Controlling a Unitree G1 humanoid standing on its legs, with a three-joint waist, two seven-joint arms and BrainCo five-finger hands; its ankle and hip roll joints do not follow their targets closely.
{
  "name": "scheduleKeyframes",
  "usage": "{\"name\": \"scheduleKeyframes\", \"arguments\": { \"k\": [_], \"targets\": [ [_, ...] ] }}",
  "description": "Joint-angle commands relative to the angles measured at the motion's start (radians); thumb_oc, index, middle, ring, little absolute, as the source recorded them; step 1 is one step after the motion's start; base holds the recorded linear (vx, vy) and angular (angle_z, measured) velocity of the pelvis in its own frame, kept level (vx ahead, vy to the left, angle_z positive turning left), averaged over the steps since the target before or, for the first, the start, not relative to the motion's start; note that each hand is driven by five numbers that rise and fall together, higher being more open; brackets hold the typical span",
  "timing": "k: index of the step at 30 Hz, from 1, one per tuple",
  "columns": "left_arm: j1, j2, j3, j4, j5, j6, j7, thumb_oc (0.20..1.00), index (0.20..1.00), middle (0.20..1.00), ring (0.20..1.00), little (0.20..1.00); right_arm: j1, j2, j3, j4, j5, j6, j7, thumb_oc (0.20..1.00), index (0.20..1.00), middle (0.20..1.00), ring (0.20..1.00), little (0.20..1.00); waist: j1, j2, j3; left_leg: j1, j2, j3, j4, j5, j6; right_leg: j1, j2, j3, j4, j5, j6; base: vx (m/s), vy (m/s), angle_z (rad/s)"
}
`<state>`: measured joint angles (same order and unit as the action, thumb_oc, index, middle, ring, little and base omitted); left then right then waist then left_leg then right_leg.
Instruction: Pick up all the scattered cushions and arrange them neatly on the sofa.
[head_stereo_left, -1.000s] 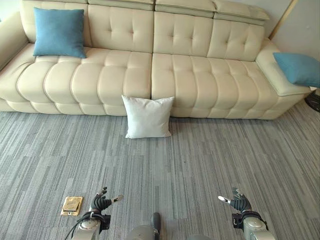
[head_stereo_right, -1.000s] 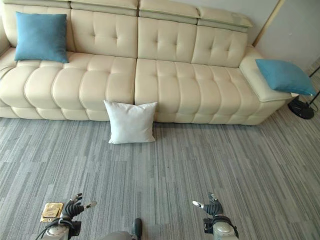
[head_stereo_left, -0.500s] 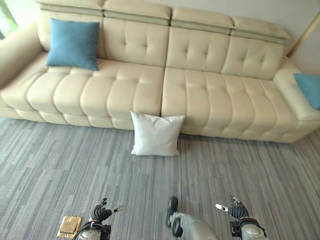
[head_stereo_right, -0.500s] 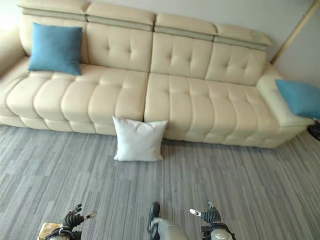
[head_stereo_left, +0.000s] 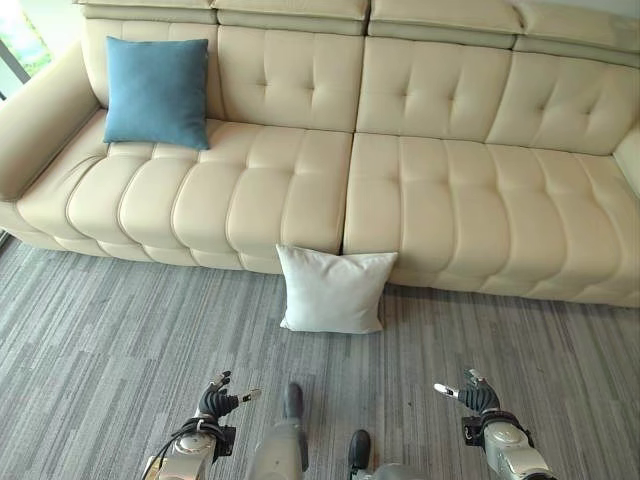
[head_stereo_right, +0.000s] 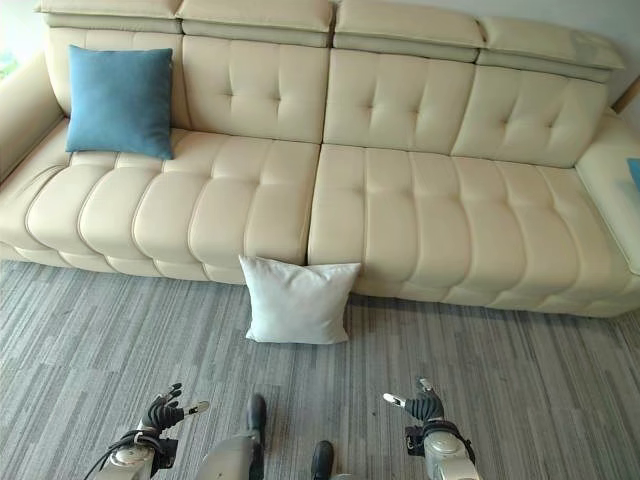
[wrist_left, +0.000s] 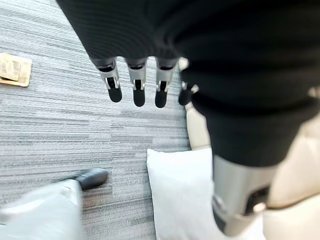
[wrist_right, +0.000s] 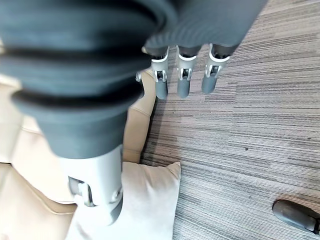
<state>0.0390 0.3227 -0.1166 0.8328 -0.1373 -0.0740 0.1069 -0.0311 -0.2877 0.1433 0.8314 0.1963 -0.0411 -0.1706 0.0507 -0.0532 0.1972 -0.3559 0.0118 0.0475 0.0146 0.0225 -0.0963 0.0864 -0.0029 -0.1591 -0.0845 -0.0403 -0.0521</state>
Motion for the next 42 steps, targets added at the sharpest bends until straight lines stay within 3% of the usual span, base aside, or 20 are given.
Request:
{"name": "scheduleKeyframes", "arguments": {
  "k": [1, 4, 7, 8, 10, 12, 19, 27, 32, 36, 38, 39, 42],
  "targets": [
    [0.046, 0.033, -0.009, -0.023, 0.010, -0.018, 0.007, 1.000, 1.000, 1.000, 1.000, 1.000, 0.019, -0.028, -0.010, -0.046, -0.023, -0.025, -0.015, 1.000, 1.000, 1.000, 1.000, 1.000, 0.033, -0.004, -0.044, 0.031, -0.007, 0.013, 0.073, 0.064, 0.035, -0.033, 0.002, 0.042, 0.111, -0.082, 0.153, 0.45, 0.400, -0.82],
    [0.050, 0.045, -0.002, -0.012, 0.013, -0.016, -0.001, 1.000, 1.000, 1.000, 1.000, 1.000, 0.026, -0.004, -0.012, -0.049, -0.033, -0.025, 0.000, 1.000, 1.000, 1.000, 1.000, 1.000, 0.040, -0.027, -0.062, 0.060, -0.012, 0.026, 0.124, 0.010, 0.067, -0.037, -0.069, 0.047, 0.185, -0.072, 0.192, 0.28, 0.264, -0.71],
    [0.043, 0.067, 0.003, -0.030, 0.012, -0.011, -0.003, 1.000, 1.000, 1.000, 1.000, 1.000, 0.019, -0.002, -0.007, -0.060, -0.037, -0.020, 0.007, 1.000, 1.000, 1.000, 1.000, 1.000, 0.034, -0.035, -0.060, 0.080, -0.010, 0.033, 0.140, -0.021, 0.085, -0.083, -0.093, 0.063, 0.278, -0.027, 0.210, 0.20, 0.188, -0.39],
    [0.040, 0.091, 0.018, -0.038, 0.015, -0.015, 0.010, 1.000, 1.000, 1.000, 1.000, 1.000, 0.009, 0.010, 0.004, -0.075, -0.029, -0.018, 0.014, 1.000, 1.000, 1.000, 1.000, 1.000, 0.019, -0.029, -0.060, 0.148, -0.010, 0.024, 0.154, -0.085, 0.104, -0.177, -0.123, 0.050, 0.302, 0.007, 0.197, 0.38, 0.223, -0.23],
    [0.035, 0.090, 0.026, -0.021, -0.001, -0.017, 0.014, 1.000, 1.000, 1.000, 1.000, 1.000, -0.013, 0.005, 0.021, -0.065, -0.036, -0.011, 0.013, 1.000, 1.000, 1.000, 1.000, 1.000, 0.011, -0.024, -0.047, 0.192, -0.006, 0.025, 0.155, -0.115, 0.100, -0.218, -0.152, -0.015, 0.209, 0.039, 0.206, 0.40, 0.026, -0.55],
    [0.033, 0.086, 0.019, -0.011, 0.006, -0.026, 0.022, 1.000, 1.000, 1.000, 1.000, 1.000, -0.006, -0.017, 0.020, -0.090, -0.043, -0.014, 0.010, 1.000, 1.000, 1.000, 1.000, 1.000, -0.012, -0.042, -0.021, 0.226, -0.014, -0.003, 0.159, -0.137, 0.079, -0.253, -0.147, 0.019, 0.180, 0.074, 0.221, 0.37, -0.295, 0.22],
    [0.000, 0.077, -0.005, -0.006, -0.005, -0.021, 0.025, 1.000, 1.000, 1.000, 1.000, 1.000, -0.031, -0.060, 0.017, -0.078, -0.042, -0.011, 0.000, 1.000, 1.000, 1.000, 1.000, 1.000, -0.029, -0.010, -0.005, 0.189, 0.005, -0.047, 0.153, -0.115, 0.055, -0.287, -0.128, -0.032, 0.229, 0.022, 0.179, 0.04, -0.160, 0.51],
    [0.012, 0.055, -0.016, -0.008, -0.007, -0.018, 0.018, 1.000, 1.000, 1.000, 1.000, 1.000, -0.024, -0.070, 0.017, -0.073, -0.050, -0.008, 0.000, 1.000, 1.000, 1.000, 1.000, 1.000, -0.037, 0.014, -0.030, 0.242, 0.016, -0.039, 0.069, -0.084, 0.051, -0.245, -0.106, -0.030, 0.188, 0.011, 0.179, 0.04, -0.026, 0.03],
    [0.019, 0.049, -0.021, -0.011, -0.001, -0.013, 0.013, 1.000, 1.000, 1.000, 1.000, 1.000, -0.014, -0.067, 0.011, -0.073, -0.051, -0.009, -0.001, 1.000, 1.000, 1.000, 1.000, 1.000, -0.041, 0.013, -0.036, 0.261, 0.016, -0.033, 0.053, -0.083, 0.053, -0.223, -0.102, -0.026, 0.166, 0.017, 0.183, 0.02, 0.026, -0.21],
    [0.031, 0.060, -0.019, -0.027, 0.007, -0.010, 0.003, 1.000, 1.000, 1.000, 1.000, 1.000, 0.000, -0.059, 0.002, -0.071, -0.061, -0.005, -0.002, 1.000, 1.000, 1.000, 1.000, 1.000, -0.044, -0.006, -0.035, 0.263, 0.006, -0.012, 0.056, -0.095, 0.066, -0.217, -0.108, 0.007, 0.127, 0.061, 0.205, -0.07, 0.124, -0.18],
    [0.018, 0.078, 0.008, -0.021, -0.025, -0.016, 0.023, 1.000, 1.000, 1.000, 1.000, 1.000, -0.027, -0.057, 0.020, -0.075, -0.081, 0.010, -0.006, 1.000, 1.000, 1.000, 1.000, 1.000, -0.041, -0.018, -0.006, 0.217, 0.000, 0.013, 0.058, -0.081, 0.081, -0.330, -0.129, 0.036, 0.182, 0.139, 0.251, -0.33, 0.170, -0.60],
    [0.018, 0.078, 0.008, -0.021, -0.025, -0.016, 0.023, 1.000, 1.000, 1.000, 1.000, 1.000, -0.027, -0.057, 0.020, -0.075, -0.081, 0.010, -0.006, 1.000, 1.000, 1.000, 1.000, 1.000, -0.041, -0.018, -0.007, 0.215, 0.000, 0.014, 0.059, -0.081, 0.081, -0.332, -0.129, 0.036, 0.183, 0.138, 0.251, -0.28, 0.057, -0.89],
    [-0.005, 0.092, 0.013, -0.008, -0.025, -0.019, 0.029, 1.000, 1.000, 1.000, 1.000, 1.000, -0.039, -0.056, 0.030, -0.077, -0.075, 0.006, 0.000, 1.000, 1.000, 1.000, 1.000, 1.000, -0.029, -0.010, -0.004, 0.172, 0.000, 0.013, 0.072, -0.057, 0.091, -0.310, -0.108, 0.053, 0.252, 0.057, 0.223, -0.16, 0.019, -0.31]
  ]
}}
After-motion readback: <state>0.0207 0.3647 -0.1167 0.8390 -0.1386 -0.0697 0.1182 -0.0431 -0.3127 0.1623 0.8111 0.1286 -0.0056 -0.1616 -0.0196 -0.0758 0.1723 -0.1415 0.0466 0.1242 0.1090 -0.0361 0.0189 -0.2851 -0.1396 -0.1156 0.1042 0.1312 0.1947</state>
